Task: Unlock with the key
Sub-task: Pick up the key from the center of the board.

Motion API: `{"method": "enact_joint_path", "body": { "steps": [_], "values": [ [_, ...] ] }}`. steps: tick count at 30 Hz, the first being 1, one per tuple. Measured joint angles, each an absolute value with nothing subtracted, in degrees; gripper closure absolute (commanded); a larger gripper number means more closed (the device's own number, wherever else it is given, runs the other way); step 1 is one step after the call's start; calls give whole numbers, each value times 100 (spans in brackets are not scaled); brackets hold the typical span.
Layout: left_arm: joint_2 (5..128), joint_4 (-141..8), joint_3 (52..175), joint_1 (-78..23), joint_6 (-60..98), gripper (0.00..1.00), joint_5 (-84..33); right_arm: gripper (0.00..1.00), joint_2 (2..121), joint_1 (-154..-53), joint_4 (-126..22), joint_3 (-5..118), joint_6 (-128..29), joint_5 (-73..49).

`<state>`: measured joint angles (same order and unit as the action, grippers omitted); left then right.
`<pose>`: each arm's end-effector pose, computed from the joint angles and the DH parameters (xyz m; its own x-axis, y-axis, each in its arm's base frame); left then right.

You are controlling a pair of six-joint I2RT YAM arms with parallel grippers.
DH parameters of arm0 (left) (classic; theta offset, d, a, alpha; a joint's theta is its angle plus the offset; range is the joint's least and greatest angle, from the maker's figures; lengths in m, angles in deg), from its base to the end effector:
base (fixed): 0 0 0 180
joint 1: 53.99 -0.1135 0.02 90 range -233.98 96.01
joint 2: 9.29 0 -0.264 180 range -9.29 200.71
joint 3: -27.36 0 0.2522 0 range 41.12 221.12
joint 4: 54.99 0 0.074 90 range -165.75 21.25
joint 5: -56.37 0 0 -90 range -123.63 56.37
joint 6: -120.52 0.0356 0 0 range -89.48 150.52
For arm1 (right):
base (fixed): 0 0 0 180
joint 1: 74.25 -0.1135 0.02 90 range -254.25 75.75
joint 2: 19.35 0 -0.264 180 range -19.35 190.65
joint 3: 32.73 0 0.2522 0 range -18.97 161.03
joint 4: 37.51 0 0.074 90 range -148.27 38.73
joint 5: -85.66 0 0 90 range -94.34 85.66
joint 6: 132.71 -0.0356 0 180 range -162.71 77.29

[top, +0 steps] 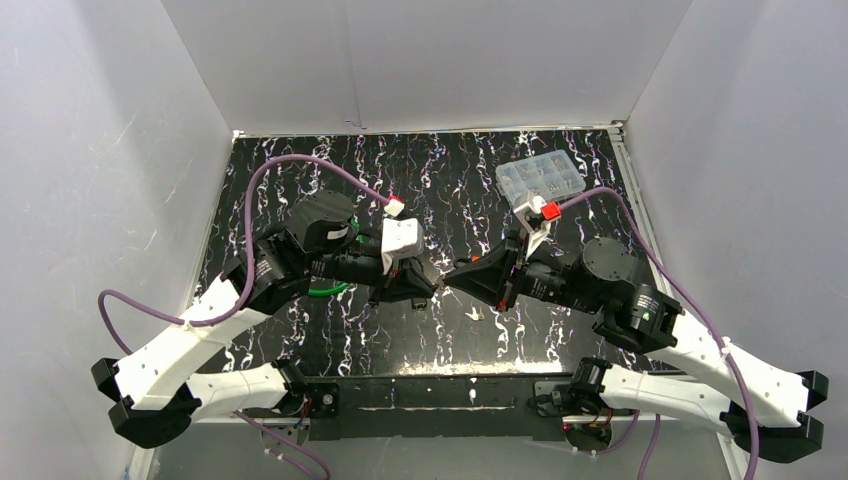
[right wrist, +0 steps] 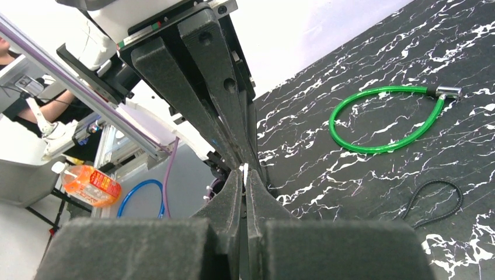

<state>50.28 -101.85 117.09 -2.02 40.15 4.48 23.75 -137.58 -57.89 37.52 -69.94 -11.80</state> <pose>0.1072 -0.1727 0.4385 -0.0099 0.2264 -0.9740 0.9997 -0.0190 -0.0146 0.0678 0.1452 0.4219 -0.3849 0.2446 -0.8900 -0.8635 0.2451 0.4408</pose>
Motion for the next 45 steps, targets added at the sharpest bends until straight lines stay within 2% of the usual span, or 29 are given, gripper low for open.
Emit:
{"method": "enact_joint_path", "body": {
  "steps": [8,11,13,16,22,27,30,45],
  "values": [
    [5030,-10279,11803,-202,4039,100,491,99,2368,-13758,-6104,3913,-6832,-1347],
    [5033,-10279,11822,-202,4039,89,526,99,2387,-13758,-6174,3978,-6795,-1388],
    [5039,-10294,11833,-202,4054,76,539,99,2387,-13758,-6183,3981,-6786,-1395],
    [5041,-10318,11852,-202,4068,75,558,99,2387,-13758,-6246,3981,-6777,-1391],
    [5041,-10343,11866,-202,4080,86,615,99,2381,-13758,-6328,3981,-6777,-1367],
    [5043,-10353,11872,-202,4089,88,635,99,2381,-13758,-6322,3981,-6779,-1349],
    [5046,-10353,11877,-202,4084,99,662,99,2383,-13758,-6315,3980,-6781,-1351],
    [5133,-10580,12009,-217,4216,100,666,99,2510,-13758,-6236,3984,-6774,-1398]
  ]
}}
